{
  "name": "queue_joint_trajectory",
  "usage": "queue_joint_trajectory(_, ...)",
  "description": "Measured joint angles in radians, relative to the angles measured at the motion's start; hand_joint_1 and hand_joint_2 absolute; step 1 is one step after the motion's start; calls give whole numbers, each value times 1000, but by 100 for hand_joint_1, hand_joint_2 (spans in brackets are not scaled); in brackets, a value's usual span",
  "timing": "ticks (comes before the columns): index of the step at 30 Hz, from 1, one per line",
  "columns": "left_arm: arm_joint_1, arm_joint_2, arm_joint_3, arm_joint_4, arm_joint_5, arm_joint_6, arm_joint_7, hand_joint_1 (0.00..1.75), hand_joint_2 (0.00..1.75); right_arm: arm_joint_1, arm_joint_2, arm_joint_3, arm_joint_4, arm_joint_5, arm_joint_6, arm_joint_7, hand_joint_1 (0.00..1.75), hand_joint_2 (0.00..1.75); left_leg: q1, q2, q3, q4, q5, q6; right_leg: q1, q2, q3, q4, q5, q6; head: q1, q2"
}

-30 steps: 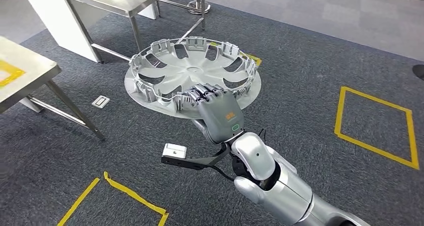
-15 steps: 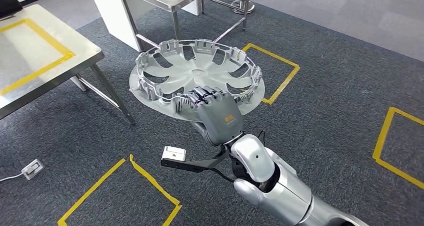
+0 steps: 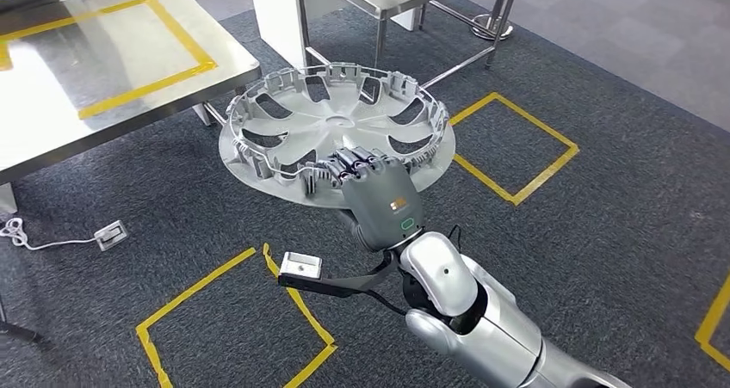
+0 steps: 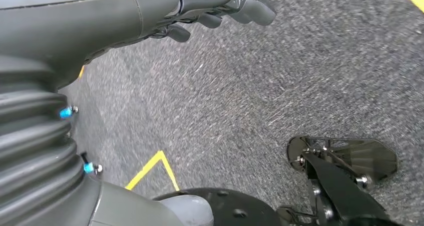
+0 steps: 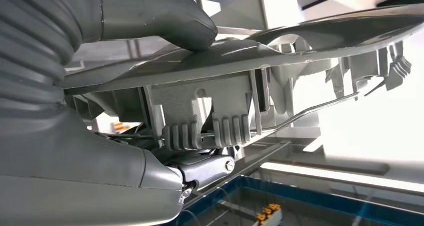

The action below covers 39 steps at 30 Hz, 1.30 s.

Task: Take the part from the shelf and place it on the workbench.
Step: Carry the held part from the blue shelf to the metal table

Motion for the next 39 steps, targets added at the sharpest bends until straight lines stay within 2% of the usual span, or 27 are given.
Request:
queue_joint_trajectory(1,0,0,0,0,0,-1,0,0,175,0,0,0,0,1,0,0,175,175,0,-16,1,1,0,-1,0,11,23,-57,40,-5,0,0)
queue_joint_trajectory(3,-1,-3,1,0,-2,-2,0,0,175,0,0,0,-2,3,0,1,175,175,1,-45,-2,3,2,-6,-2,67,81,-194,105,-18,0,0)
queue_joint_trajectory(5,-3,-5,1,0,-3,-4,3,0,175,1,0,-1,-5,7,2,6,175,175,5,-72,-11,2,7,-20,-2,104,107,-259,120,-25,-1,0)
queue_joint_trajectory(7,0,-6,1,0,-1,-8,9,0,175,2,1,-1,-11,13,6,13,175,175,9,-96,-19,-3,13,-37,-2,83,112,-268,120,-28,0,0)
queue_joint_trajectory(8,1,-6,2,0,1,-9,13,0,175,2,3,-1,-14,17,9,15,175,175,7,-83,-22,-1,11,-43,-4,69,116,-275,122,-31,-1,0)
queue_joint_trajectory(9,2,-6,3,0,3,-10,15,0,175,3,5,-1,-17,21,12,16,175,175,4,-55,-31,15,0,-48,-6,53,121,-283,125,-35,-3,0)
queue_joint_trajectory(11,-1,-5,6,0,7,-12,17,0,175,8,8,-2,-23,29,18,17,175,175,0,24,-76,109,-57,-58,-6,17,127,-290,127,-44,-8,0)
queue_joint_trajectory(12,-4,-4,7,0,7,-13,18,0,175,11,9,-2,-26,33,20,18,175,175,0,45,-108,177,-90,-63,-4,-2,127,-290,126,-47,-9,0)
queue_joint_trajectory(13,-5,-4,7,0,7,-14,18,0,175,14,9,-3,-28,36,20,19,175,175,1,53,-134,235,-112,-67,-3,-20,128,-290,125,-48,-9,0)
queue_joint_trajectory(14,-4,-3,7,0,7,-15,19,0,175,17,9,-3,-30,39,20,20,175,175,3,57,-145,263,-117,-70,-3,-36,128,-290,124,-48,-10,0)
queue_joint_trajectory(15,-3,-2,8,0,7,-15,19,0,175,19,9,-3,-32,40,21,20,175,175,4,60,-138,255,-103,-72,-3,-51,129,-289,123,-47,-10,0)
queue_joint_trajectory(16,-2,0,8,-1,7,-16,20,0,175,21,10,-4,-34,41,21,21,175,175,5,69,-109,207,-75,-73,-3,-64,130,-288,121,-45,-10,0)
queue_joint_trajectory(17,-2,1,8,-2,7,-16,20,0,175,24,11,-4,-37,42,22,20,175,175,4,93,-70,138,-44,-72,-2,-76,131,-285,117,-41,-10,0)
queue_joint_trajectory(19,-4,2,8,-3,6,-17,18,0,175,28,13,-7,-43,44,22,19,175,175,-2,136,-10,28,-9,-56,5,-96,131,-276,109,-31,-9,0)
queue_joint_trajectory(20,-5,3,8,-3,6,-17,17,0,175,29,15,-8,-46,45,22,19,175,175,-5,147,0,6,-6,-45,9,-105,132,-273,106,-26,-8,0)
queue_joint_trajectory(22,-5,3,8,-4,3,-19,13,0,175,31,17,-9,-52,47,22,19,175,175,-7,124,-4,4,-5,-24,11,-125,134,-272,103,-17,-6,0)
queue_joint_trajectory(23,-3,3,8,-4,1,-19,12,0,175,31,18,-10,-54,47,22,19,175,175,-6,113,-5,3,-3,-17,9,-120,136,-268,97,-11,-5,0)
queue_joint_trajectory(25,-3,3,8,-4,-3,-19,10,0,175,35,19,-15,-59,48,21,19,175,175,-2,89,-6,0,3,-5,2,-73,118,-218,59,-1,-3,0)
queue_joint_trajectory(27,-5,3,8,-4,-5,-20,8,0,175,45,17,-25,-61,49,20,19,175,175,0,64,-8,-1,5,2,-1,-18,61,-94,-6,5,-1,0)
queue_joint_trajectory(28,-6,3,8,-4,-5,-20,7,0,175,49,17,-29,-61,49,19,19,175,175,-1,49,-9,0,6,3,-1,-7,30,-32,-29,6,0,0)
queue_joint_trajectory(29,-6,3,8,-4,-5,-20,6,0,175,52,16,-32,-62,50,19,19,175,175,-1,35,-10,1,7,3,-1,-3,10,5,-35,6,0,0)
queue_joint_trajectory(30,-5,3,8,-4,-5,-20,6,0,175,54,15,-33,-62,50,19,19,175,175,-1,20,-10,2,7,3,-1,-1,8,5,-21,4,0,0)
queue_joint_trajectory(31,-5,3,8,-4,-4,-20,6,0,175,54,15,-34,-62,50,19,19,175,175,-1,7,-10,3,8,2,-2,2,25,-36,12,2,0,0)
queue_joint_trajectory(33,-6,3,8,-4,-3,-20,6,0,175,54,15,-37,-64,47,18,18,175,175,-1,-15,-11,6,9,-3,-4,18,85,-170,81,-4,1,0)
queue_joint_trajectory(34,-6,2,8,-5,-2,-20,6,0,175,54,14,-39,-66,43,17,16,175,175,-2,-24,-13,7,10,-8,-3,26,107,-222,100,-8,1,0)
queue_joint_trajectory(36,-5,3,8,-5,-2,-20,6,0,175,52,14,-45,-67,32,15,13,175,175,-5,-33,-19,9,12,-13,-3,35,120,-262,106,-10,1,0)
queue_joint_trajectory(39,-5,5,8,-5,-2,-19,6,0,175,50,14,-51,-67,16,12,11,175,175,-2,-32,-20,4,15,-16,0,35,117,-265,110,-13,1,0)
